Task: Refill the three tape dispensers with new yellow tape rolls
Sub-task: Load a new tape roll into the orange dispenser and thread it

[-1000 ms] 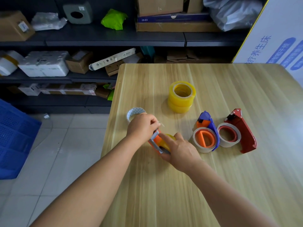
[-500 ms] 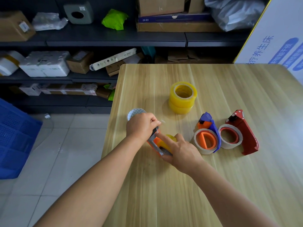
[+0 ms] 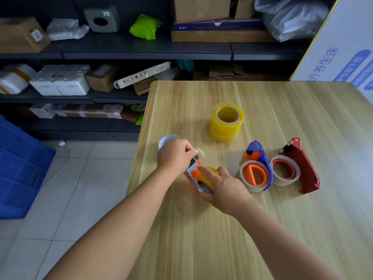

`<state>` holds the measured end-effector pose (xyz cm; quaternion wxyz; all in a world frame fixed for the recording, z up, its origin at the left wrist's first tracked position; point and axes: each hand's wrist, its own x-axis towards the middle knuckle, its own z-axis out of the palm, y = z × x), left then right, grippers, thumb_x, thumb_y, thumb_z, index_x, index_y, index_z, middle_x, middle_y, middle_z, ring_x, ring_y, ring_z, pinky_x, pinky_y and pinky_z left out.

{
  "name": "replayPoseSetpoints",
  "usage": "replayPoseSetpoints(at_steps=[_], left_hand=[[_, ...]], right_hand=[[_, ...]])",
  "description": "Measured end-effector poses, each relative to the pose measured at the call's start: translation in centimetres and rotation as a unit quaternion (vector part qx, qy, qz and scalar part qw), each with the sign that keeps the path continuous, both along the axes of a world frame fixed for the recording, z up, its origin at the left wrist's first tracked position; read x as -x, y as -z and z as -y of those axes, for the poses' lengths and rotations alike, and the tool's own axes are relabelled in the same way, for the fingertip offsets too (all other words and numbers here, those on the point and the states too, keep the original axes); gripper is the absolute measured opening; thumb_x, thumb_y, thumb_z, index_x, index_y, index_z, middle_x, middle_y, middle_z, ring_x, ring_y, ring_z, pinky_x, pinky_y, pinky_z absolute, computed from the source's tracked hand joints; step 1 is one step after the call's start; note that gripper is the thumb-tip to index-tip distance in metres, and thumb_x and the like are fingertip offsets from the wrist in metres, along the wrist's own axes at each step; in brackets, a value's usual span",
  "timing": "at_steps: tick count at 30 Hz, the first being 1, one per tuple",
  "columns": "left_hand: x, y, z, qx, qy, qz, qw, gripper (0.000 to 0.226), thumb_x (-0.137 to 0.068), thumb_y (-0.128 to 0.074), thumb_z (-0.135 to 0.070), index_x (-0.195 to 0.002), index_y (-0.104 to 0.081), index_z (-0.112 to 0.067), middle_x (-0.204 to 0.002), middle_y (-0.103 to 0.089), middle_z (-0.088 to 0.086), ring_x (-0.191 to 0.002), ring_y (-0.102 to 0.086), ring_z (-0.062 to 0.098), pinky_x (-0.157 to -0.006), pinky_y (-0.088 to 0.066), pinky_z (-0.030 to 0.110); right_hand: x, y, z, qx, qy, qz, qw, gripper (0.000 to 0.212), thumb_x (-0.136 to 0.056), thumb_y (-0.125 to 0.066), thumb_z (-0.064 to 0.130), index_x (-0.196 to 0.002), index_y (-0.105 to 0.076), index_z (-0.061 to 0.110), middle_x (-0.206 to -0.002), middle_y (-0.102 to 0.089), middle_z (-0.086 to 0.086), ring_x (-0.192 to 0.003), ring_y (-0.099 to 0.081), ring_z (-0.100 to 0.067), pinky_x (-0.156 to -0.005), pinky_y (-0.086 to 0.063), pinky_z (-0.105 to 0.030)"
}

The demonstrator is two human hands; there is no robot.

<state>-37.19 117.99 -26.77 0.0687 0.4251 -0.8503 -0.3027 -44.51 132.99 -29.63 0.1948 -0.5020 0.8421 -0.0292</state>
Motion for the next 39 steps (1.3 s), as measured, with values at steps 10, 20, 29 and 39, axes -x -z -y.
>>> replayPoseSetpoints(at_steps=[10,20,29,39], left_hand=[[-0.8,0.6,1.0,-0.010,-0.052,-0.019,0.998,0.019,-0.089,-0.057,-0.030,-0.078,-0.064,-0.016,-0.078,-0.065,-0.004,-0.072,-0.057,0.013,-0.051,-0.037,0.022],[-1.1,0.0,1.5,-0.015,-0.033,-0.060,0.998,0.016,-0.091,-0.057,-0.025,-0.085,-0.064,-0.013,-0.077,-0.065,-0.006,-0.072,-0.059,0.012,-0.059,-0.044,0.025],[-1.2,0.0,1.3,-0.142,-0.056,-0.141,0.978,0.012,-0.084,-0.067,-0.020,-0.078,-0.068,-0.010,-0.071,-0.071,0.002,-0.070,-0.066,0.014,-0.078,-0.058,0.037],[-1.4,-1.5,2.5,-0.108,0.049,-0.016,0.993,0.038,-0.096,-0.049,-0.034,-0.080,-0.066,-0.004,-0.071,-0.069,-0.002,-0.072,-0.067,0.018,-0.069,-0.053,0.030]], right_hand=[[0.1,-0.2,0.2,0.015,0.004,0.011,1.000,0.064,-0.088,-0.053,0.057,-0.141,-0.021,0.041,-0.120,-0.045,-0.005,-0.076,-0.053,-0.020,-0.062,-0.046,-0.028],[0.6,-0.2,0.2,0.014,0.034,0.023,0.999,0.063,-0.088,-0.055,0.051,-0.140,-0.018,0.043,-0.111,-0.048,-0.006,-0.076,-0.057,-0.025,-0.061,-0.046,-0.031],[-0.7,-0.6,1.6,0.053,0.047,-0.011,0.997,0.070,-0.089,-0.056,0.049,-0.142,-0.013,0.036,-0.119,-0.045,-0.006,-0.086,-0.064,-0.029,-0.064,-0.051,-0.033],[-0.5,-0.6,1.6,0.061,0.033,-0.003,0.998,0.070,-0.089,-0.057,0.048,-0.144,-0.014,0.035,-0.125,-0.046,-0.003,-0.092,-0.064,-0.026,-0.070,-0.056,-0.035]])
